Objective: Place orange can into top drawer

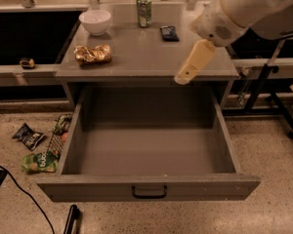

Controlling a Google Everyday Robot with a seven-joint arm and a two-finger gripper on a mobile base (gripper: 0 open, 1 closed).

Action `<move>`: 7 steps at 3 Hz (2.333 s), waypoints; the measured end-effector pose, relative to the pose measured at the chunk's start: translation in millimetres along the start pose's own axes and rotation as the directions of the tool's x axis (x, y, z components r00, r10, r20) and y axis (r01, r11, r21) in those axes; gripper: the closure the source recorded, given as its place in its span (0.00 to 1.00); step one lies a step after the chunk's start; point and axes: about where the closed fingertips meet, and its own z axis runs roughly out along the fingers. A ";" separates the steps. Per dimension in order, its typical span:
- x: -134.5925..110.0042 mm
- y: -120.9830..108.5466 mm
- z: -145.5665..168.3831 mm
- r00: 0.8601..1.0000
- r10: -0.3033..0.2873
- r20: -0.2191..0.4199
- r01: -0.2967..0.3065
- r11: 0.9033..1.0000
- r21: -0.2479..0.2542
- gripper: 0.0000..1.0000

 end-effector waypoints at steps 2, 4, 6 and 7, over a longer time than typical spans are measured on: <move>-67.1 -19.4 69.6 0.994 0.013 0.105 -0.002 0.995 -0.100 0.00; -105.6 -30.8 119.0 0.986 -0.024 0.164 0.049 0.988 -0.147 0.00; -156.0 -67.6 180.1 0.967 -0.114 0.229 0.131 0.989 -0.062 0.00; -176.2 -77.2 206.0 0.949 -0.131 0.288 0.152 0.987 -0.054 0.00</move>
Offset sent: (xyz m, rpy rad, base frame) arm 0.0802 0.1301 -0.0195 0.1877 0.0798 0.1319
